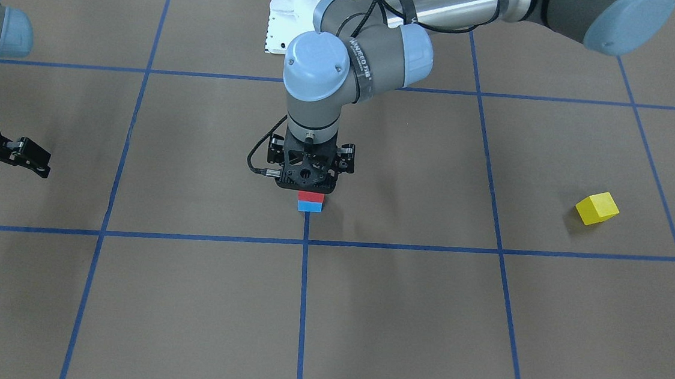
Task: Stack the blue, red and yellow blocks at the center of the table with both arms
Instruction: 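Move the left gripper back toward the yellow cube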
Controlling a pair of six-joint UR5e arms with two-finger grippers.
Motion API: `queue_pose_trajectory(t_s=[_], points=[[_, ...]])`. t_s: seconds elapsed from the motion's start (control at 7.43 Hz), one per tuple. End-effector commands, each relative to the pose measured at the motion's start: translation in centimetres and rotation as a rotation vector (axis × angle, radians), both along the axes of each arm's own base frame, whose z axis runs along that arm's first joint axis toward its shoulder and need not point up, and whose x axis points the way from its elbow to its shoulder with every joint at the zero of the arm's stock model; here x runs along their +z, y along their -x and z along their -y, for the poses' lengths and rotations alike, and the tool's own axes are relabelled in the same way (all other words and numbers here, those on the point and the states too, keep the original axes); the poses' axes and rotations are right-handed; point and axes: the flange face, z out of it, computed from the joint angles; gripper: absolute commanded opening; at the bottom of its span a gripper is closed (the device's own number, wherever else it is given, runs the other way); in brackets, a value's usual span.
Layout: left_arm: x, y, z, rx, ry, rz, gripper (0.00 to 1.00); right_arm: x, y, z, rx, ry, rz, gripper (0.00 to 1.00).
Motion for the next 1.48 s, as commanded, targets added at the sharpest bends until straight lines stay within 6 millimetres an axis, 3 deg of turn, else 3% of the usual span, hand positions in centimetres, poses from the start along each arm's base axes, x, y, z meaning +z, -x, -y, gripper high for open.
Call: queue_pose_trajectory(t_s=[0.0, 0.27, 0.4, 0.54, 0.67, 0.81, 1.08, 1.21, 1.35], points=[[3.7, 10.4, -0.2, -0.029, -0.028, -0.008, 0.99, 0.1, 0.0, 0.1, -0.001, 0.001, -0.001, 0.99], [13.7, 22.2, -0.5, -0.026, -0.052, 0.009, 0.99, 0.0, 0.0, 0.1, -0.001, -0.001, 0.0, 0.99], [19.9, 28.9, 0.3, -0.043, -0.065, 0.064, 0.99, 0.0, 0.0, 0.1, 0.0, 0.0, 0.0, 0.99], [26.3, 33.7, 0.5, -0.079, -0.026, 0.087, 0.99, 0.1, 0.0, 0.1, 0.001, 0.0, -0.001, 0.99], [31.6, 36.4, 0.6, -0.115, -0.004, 0.089, 0.99, 0.0, 0.1, 0.1, 0.001, -0.002, 0.0, 0.99], [36.7, 37.1, 0.3, -0.132, 0.005, 0.085, 0.99, -0.1, 0.0, 0.1, 0.001, -0.004, 0.001, 0.99], [37.4, 38.3, 0.8, -0.15, 0.047, 0.032, 0.99, 0.9, -1.2, 0.7, 0.005, 0.033, 0.024, 0.99], [40.4, 38.5, 0.0, -0.146, 0.081, 0.059, 0.99, 0.7, -1.3, 0.7, 0.0, 0.046, 0.047, 0.99], [41.3, 38.6, 0.1, -0.149, 0.083, 0.062, 0.99, 0.8, -1.0, 0.6, -0.004, 0.06, 0.056, 0.99]])
